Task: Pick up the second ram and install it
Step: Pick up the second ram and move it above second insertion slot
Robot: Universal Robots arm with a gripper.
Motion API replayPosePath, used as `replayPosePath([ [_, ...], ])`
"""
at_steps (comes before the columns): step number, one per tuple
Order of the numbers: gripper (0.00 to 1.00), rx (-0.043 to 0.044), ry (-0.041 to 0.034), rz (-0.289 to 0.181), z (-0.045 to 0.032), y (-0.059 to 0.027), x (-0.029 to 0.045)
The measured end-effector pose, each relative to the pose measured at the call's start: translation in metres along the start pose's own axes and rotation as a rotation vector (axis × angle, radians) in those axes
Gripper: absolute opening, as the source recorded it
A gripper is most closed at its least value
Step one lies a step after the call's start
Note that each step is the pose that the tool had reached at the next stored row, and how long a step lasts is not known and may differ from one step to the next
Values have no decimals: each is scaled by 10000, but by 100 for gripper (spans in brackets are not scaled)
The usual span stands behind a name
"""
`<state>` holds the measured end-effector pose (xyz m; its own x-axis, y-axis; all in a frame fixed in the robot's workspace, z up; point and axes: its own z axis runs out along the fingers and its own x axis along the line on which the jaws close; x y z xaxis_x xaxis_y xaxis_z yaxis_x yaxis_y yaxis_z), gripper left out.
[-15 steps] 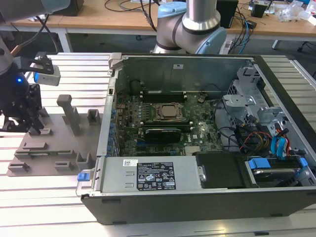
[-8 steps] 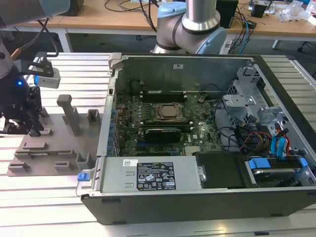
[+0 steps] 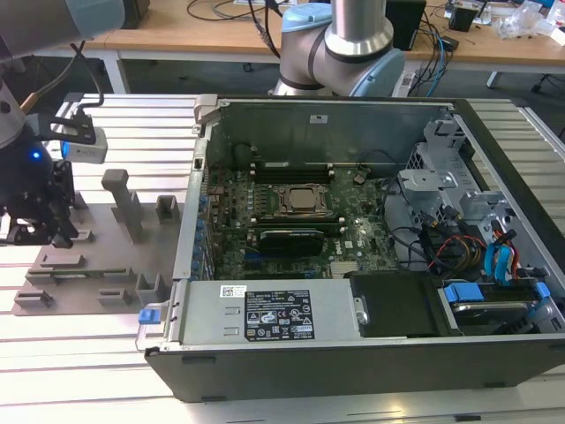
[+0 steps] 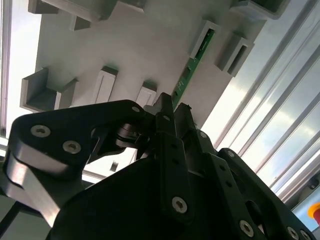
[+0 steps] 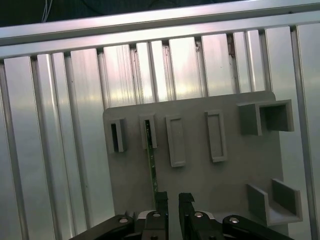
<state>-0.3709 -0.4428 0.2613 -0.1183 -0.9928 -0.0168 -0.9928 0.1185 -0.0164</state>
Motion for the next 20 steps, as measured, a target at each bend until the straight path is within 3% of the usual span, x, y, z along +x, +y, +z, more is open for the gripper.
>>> replayPosePath([
  [6,24,0,0,0,44,10,4],
  [9,24,1,-1,0,105,24,22],
  [10,24,1,-1,-1,115,25,35],
  [12,24,0,1,0,157,15,139],
  [15,24,3,13,-4,189,9,193],
  [20,24,14,122,-52,322,-11,207],
])
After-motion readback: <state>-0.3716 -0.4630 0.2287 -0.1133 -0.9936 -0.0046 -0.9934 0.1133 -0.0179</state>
